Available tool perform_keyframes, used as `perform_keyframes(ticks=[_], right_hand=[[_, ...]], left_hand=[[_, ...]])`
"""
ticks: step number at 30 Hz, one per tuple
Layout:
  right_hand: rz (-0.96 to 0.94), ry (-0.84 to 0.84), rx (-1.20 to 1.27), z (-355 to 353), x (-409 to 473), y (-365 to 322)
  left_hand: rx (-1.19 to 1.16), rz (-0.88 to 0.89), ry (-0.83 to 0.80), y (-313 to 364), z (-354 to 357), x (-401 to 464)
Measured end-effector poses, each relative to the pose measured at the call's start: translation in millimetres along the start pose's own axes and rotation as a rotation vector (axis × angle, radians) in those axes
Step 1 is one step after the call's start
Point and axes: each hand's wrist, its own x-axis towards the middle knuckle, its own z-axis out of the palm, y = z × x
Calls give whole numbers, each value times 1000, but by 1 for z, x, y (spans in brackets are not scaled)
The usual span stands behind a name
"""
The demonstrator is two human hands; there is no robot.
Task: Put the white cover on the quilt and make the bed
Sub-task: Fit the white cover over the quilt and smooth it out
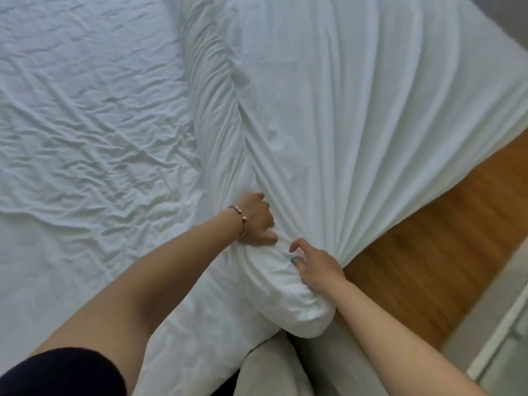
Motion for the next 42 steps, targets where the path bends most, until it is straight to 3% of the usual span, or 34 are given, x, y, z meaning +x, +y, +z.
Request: perform_keyframes(ticks=[3, 5, 9, 12, 15, 17, 19, 22, 24, 27, 32, 37, 39, 42], right_hand=[[59, 163, 149, 6, -5, 22], [75, 220, 202, 13, -8, 30], [75, 254, 107, 42, -19, 31], [113, 263, -24, 50, -26, 30], [108, 348, -80, 45, -30, 18], [39, 390, -115, 35, -28, 8], [-94, 336, -76, 21, -24, 2], [-260, 133, 117, 3, -16, -11], [-270, 8, -26, 1, -10, -20], [-189, -4, -389, 5, -1, -25], [-313, 73, -504, 34, -9, -39], [-295, 321, -235, 50, -17, -2], [-377, 395, -140, 64, -20, 8], [-433, 378, -133, 81, -20, 18]], left_hand=[[-142, -124, 613, -1, 20, -76], [-195, -276, 765, 9, 51, -137], [-256, -512, 643, 39, 116, -171], [-350, -505, 580, 31, 116, -157], [-424, -656, 296, 33, 77, -149], [-251, -765, 9, 36, 42, -128], [-185, -655, -101, 43, 21, -101], [-184, -330, 12, 61, 16, -69], [-182, -277, -17, 73, 24, -56], [-134, -393, -78, 83, 37, -63], [-225, -386, 193, 81, 68, -118], [-158, -542, 708, 92, 95, -200], [-115, -644, 707, 101, 123, -218], [-122, -715, 661, 110, 151, -218]])
